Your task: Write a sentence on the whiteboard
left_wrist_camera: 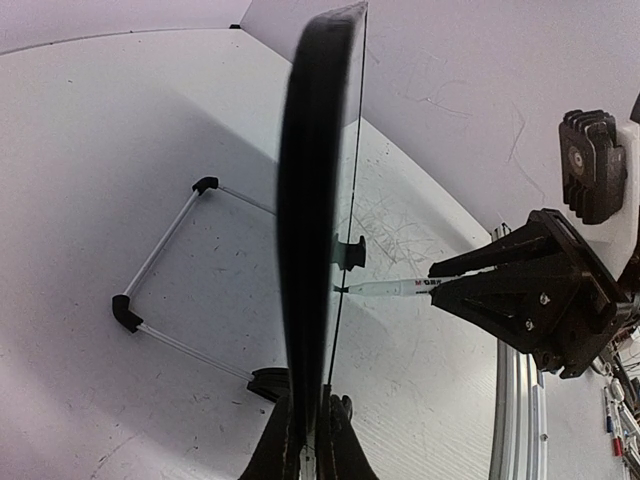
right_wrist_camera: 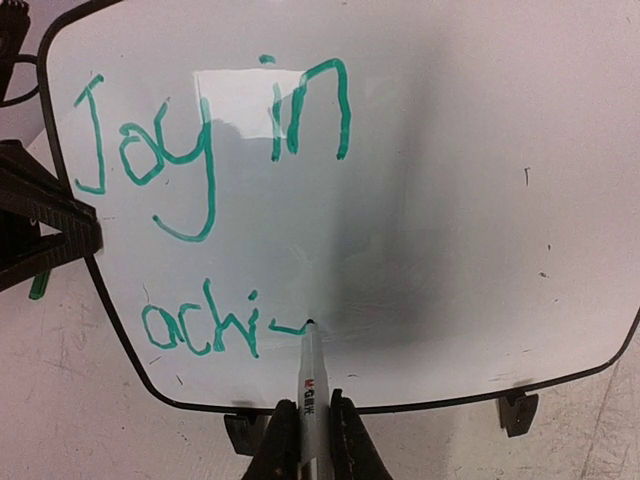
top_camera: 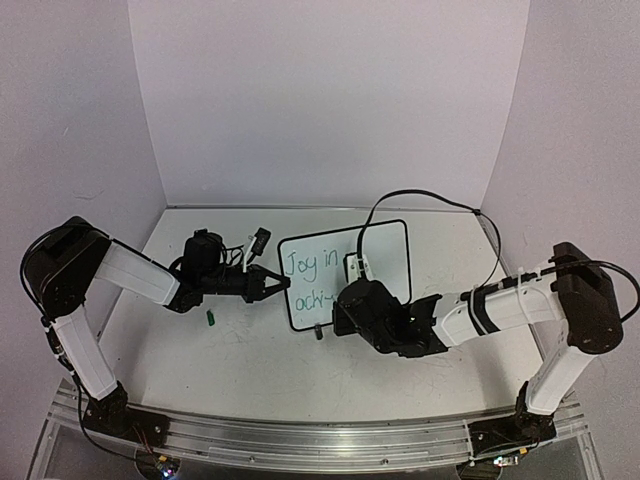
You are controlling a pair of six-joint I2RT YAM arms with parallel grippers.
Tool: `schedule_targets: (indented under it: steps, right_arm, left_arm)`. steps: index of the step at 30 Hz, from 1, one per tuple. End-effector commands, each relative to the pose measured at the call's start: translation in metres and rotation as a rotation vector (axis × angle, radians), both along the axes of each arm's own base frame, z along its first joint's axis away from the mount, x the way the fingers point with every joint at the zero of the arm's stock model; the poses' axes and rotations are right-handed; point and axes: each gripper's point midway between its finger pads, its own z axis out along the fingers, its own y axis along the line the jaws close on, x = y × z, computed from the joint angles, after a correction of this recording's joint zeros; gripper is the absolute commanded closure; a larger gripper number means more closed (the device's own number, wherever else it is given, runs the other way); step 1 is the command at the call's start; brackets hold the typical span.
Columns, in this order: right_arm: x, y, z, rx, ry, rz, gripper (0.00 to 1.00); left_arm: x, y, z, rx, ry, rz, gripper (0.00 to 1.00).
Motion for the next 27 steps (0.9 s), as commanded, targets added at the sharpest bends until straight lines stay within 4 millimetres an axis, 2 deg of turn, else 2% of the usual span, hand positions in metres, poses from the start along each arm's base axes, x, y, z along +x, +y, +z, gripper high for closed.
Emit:
schedule_targets:
  steps: [1, 18, 27]
  right_arm:
    - [0.011, 0.009, 0.025, 0.058, -0.045, -0.012, 1.00]
    - [0.009, 0.018, 0.021, 0.070, -0.029, 0.031, 1.00]
    - [0.005, 0.020, 0.008, 0.063, 0.002, 0.044, 1.00]
  left_arm:
    - [0.003, -0.005, 0.014, -0.003, -0.050, -0.005, 1.00]
    - [0.002, -0.005, 0.014, -0.006, -0.049, -0.010, 1.00]
    - [0.002, -0.005, 0.015, -0.006, -0.051, -0.011, 1.00]
